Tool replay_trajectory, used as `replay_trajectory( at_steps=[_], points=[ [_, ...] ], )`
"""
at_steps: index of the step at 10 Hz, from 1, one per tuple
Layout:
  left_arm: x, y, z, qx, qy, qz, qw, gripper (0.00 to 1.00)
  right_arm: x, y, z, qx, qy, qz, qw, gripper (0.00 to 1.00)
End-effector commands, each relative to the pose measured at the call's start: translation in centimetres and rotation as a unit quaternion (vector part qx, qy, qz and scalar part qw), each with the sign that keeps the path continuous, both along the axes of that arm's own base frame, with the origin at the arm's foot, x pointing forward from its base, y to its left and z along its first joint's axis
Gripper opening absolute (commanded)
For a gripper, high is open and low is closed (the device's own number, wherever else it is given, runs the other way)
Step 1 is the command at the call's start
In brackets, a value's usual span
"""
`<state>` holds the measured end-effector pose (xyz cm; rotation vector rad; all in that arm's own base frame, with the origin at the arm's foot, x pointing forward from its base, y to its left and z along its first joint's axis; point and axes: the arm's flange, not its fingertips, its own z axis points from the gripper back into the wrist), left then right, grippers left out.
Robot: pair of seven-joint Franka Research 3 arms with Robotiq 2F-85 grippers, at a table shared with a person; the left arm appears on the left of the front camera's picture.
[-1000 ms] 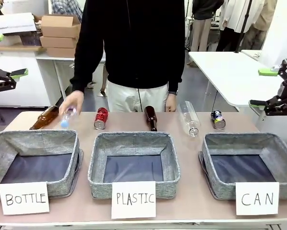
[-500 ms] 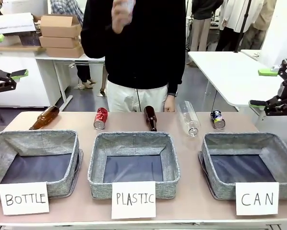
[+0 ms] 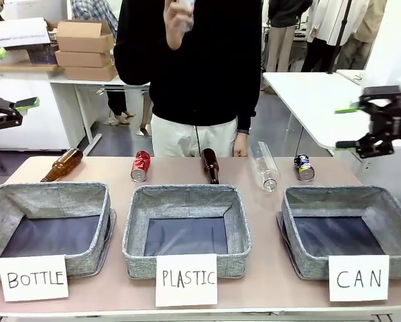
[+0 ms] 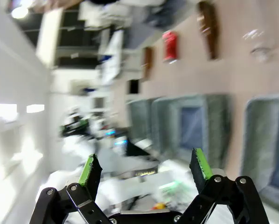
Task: Sort the can waste into the basket.
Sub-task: Pick up the can waste from the table and place it in the right Fabric basket.
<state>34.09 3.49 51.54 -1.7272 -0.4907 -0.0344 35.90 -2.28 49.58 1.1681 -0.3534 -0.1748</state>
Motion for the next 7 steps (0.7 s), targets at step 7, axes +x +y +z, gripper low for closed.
replay_trajectory(
  at_steps=[7],
  points=[
    [0.0,-0.2,0.2,-0.014,-0.008,0.000,1.000,1.00,8.1,4.9,-0.9,-0.381,-0.058,0.014,0.922,1.00]
  ],
)
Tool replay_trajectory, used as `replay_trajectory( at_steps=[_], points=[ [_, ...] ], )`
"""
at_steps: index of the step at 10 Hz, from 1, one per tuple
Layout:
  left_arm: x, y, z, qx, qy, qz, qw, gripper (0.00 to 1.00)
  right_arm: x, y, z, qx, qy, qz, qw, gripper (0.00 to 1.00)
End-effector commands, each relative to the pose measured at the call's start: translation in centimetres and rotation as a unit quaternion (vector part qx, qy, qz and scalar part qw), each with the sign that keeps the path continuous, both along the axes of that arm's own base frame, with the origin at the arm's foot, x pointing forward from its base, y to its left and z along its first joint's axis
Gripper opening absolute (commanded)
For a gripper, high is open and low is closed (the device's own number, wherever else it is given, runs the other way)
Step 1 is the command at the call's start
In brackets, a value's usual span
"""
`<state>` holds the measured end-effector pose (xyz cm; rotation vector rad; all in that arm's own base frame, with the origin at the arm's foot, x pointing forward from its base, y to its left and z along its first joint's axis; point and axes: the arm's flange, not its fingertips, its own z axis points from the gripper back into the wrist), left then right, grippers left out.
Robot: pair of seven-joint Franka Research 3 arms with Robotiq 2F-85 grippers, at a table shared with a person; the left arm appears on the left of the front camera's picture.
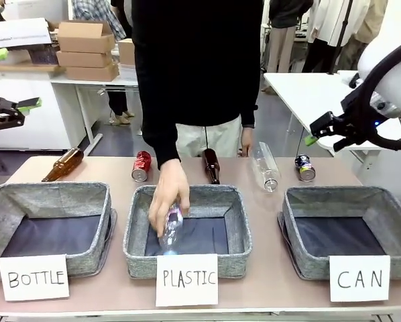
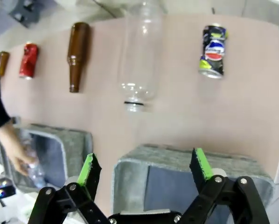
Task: Sort the can waste into the basket.
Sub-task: Pick up the can waste from the table and place it in the right Fabric basket.
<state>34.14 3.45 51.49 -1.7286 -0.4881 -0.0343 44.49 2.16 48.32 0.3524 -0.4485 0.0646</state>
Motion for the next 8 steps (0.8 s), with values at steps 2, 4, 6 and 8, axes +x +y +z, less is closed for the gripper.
replay_trajectory(
  at_steps=[2,4,6,8],
  points=[
    [0.0,-0.2,0.3,-0.013,-0.009,0.001,1.000,1.00,0.0,0.0,0.0,0.000,0.000,0.000,1.000,1.00],
    [0.0,-0.2,0.3,-0.013,-0.009,0.001,1.000,1.00,6.3,1.5,-1.2,-0.126,0.038,-0.050,0.990,1.00],
    [0.0,-0.2,0.3,-0.013,-0.009,0.001,1.000,1.00,14.6,2.7,-4.1,-0.210,0.075,-0.057,0.973,1.00],
    [0.0,-0.2,0.3,-0.013,-0.009,0.001,1.000,1.00,19.9,2.1,-9.0,-0.223,0.122,-0.096,0.963,1.00]
  ],
)
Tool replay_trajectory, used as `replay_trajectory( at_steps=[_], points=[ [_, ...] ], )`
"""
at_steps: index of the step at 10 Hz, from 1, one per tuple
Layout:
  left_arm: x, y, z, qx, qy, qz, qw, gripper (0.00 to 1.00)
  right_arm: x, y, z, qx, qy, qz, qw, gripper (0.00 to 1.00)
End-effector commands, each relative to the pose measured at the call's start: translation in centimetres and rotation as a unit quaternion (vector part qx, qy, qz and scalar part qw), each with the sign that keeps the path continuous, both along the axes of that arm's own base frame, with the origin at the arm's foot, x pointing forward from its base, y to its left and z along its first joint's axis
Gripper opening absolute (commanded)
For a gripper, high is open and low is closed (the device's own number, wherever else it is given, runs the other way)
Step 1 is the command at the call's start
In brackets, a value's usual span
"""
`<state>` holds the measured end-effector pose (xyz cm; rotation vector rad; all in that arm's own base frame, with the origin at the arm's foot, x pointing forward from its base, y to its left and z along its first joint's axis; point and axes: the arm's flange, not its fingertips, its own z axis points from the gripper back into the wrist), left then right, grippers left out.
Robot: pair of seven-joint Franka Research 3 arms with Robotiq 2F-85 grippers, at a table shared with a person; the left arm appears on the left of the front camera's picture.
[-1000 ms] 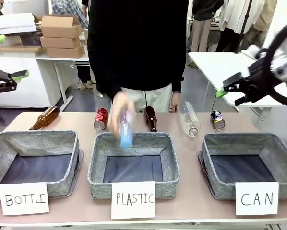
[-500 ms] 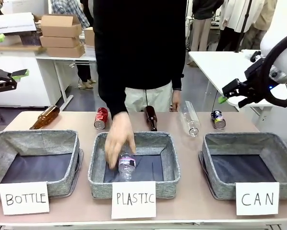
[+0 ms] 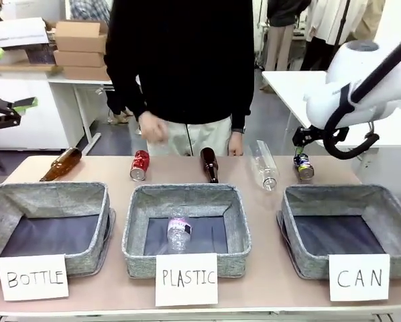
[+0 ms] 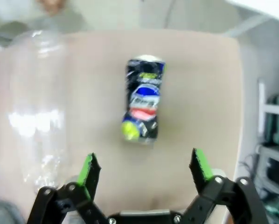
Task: Sort the can waste into the basket.
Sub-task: Pick up the can waste from the table and place it in the right Fabric basket.
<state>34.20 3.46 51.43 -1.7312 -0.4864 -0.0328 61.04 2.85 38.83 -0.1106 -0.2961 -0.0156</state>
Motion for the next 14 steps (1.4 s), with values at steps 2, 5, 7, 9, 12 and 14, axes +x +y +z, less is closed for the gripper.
replay_trajectory(
  at_steps=[2,5,7,9,12,14],
  points=[
    [-0.1,-0.2,0.4,-0.012,-0.010,0.001,1.000,1.00,5.0,0.3,-2.6,0.024,0.055,-0.048,0.997,1.00],
    [-0.1,-0.2,0.4,-0.012,-0.010,0.001,1.000,1.00,6.1,-0.6,-5.6,0.026,0.072,-0.068,0.995,1.00],
    [-0.1,-0.2,0.4,-0.012,-0.010,0.001,1.000,1.00,6.1,-0.9,-6.6,0.044,0.072,-0.071,0.994,1.00],
    [-0.1,-0.2,0.4,-0.012,-0.010,0.001,1.000,1.00,6.0,-1.1,-7.7,0.067,0.086,-0.078,0.991,1.00],
    [-0.1,-0.2,0.4,-0.012,-0.010,0.001,1.000,1.00,5.9,-1.6,-7.9,0.086,0.096,-0.097,0.987,1.00],
    [-0.1,-0.2,0.4,-0.012,-0.010,0.001,1.000,1.00,5.7,-1.7,-7.8,0.086,0.100,-0.097,0.986,0.41]
  ],
)
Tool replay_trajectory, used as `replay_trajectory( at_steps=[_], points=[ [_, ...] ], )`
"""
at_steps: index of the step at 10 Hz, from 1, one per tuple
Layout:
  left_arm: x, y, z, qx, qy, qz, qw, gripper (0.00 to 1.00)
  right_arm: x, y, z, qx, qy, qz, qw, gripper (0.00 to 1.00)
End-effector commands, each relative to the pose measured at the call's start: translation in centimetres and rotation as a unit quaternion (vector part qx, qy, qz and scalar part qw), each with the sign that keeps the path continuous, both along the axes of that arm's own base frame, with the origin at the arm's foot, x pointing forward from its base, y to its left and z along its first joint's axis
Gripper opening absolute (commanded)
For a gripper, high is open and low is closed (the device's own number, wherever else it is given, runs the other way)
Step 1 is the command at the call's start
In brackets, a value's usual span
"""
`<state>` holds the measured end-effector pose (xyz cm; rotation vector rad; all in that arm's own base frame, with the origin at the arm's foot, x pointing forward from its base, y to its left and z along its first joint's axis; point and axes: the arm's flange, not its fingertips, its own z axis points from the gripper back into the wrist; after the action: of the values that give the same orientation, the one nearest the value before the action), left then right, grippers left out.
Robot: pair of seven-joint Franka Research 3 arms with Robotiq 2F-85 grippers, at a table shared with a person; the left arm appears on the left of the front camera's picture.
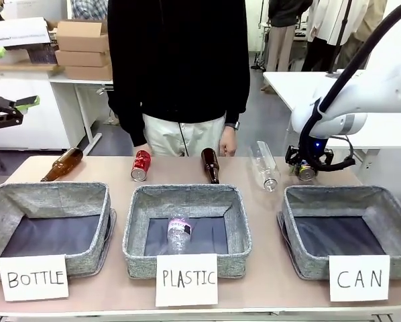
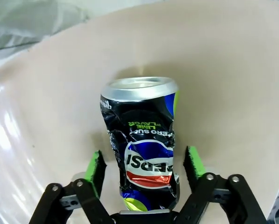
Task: Sort the can waste into the basket.
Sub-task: Pick up the can waste from the table and place it in the right Fabric basket.
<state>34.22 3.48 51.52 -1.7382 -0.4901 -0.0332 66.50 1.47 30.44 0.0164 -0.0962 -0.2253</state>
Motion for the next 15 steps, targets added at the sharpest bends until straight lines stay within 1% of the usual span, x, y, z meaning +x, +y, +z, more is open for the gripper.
replay_trajectory(
  at_steps=[1,2,3,5,6,10,11,12,13,14,15],
  points=[
    [-0.1,-0.2,0.3,-0.008,-0.008,0.001,1.000,1.00,0.2,-0.3,0.5,0.010,0.009,0.003,1.000,0.00],
    [-0.1,-0.2,0.3,-0.008,-0.008,0.001,1.000,1.00,0.1,-0.2,0.5,0.012,0.010,0.005,1.000,0.36],
    [-0.1,-0.2,0.3,-0.008,-0.008,0.001,1.000,1.00,0.0,-0.3,0.5,0.012,0.007,0.006,1.000,0.00],
    [-0.1,-0.2,0.3,-0.008,-0.008,0.001,1.000,1.00,-0.2,-0.4,0.4,0.016,0.011,0.003,1.000,0.00],
    [-0.1,-0.2,0.3,-0.008,-0.008,0.001,1.000,1.00,-0.3,-0.5,0.4,0.025,0.014,0.004,1.000,0.36],
    [-0.1,-0.2,0.3,-0.008,-0.008,0.001,1.000,1.00,-0.5,-0.4,0.7,0.016,0.005,0.009,1.000,0.36],
    [-0.1,-0.2,0.3,-0.008,-0.008,0.001,1.000,1.00,-0.5,-0.6,1.1,0.018,-0.001,0.009,1.000,0.36],
    [-0.1,-0.2,0.3,-0.008,-0.008,0.001,1.000,1.00,-1.0,-0.6,2.1,0.028,-0.010,0.019,0.999,0.36],
    [-0.1,-0.2,0.3,-0.008,-0.008,0.001,1.000,1.00,-2.4,-0.8,4.8,0.035,-0.027,0.028,0.999,0.36],
    [-0.1,-0.2,0.3,-0.008,-0.008,0.001,1.000,1.00,-4.9,-1.1,9.1,0.065,-0.044,0.052,0.996,0.36],
    [-0.1,-0.2,0.3,-0.008,-0.008,0.001,1.000,1.00,-9.2,-1.7,13.9,0.090,-0.045,0.096,0.990,0.36]
  ],
)
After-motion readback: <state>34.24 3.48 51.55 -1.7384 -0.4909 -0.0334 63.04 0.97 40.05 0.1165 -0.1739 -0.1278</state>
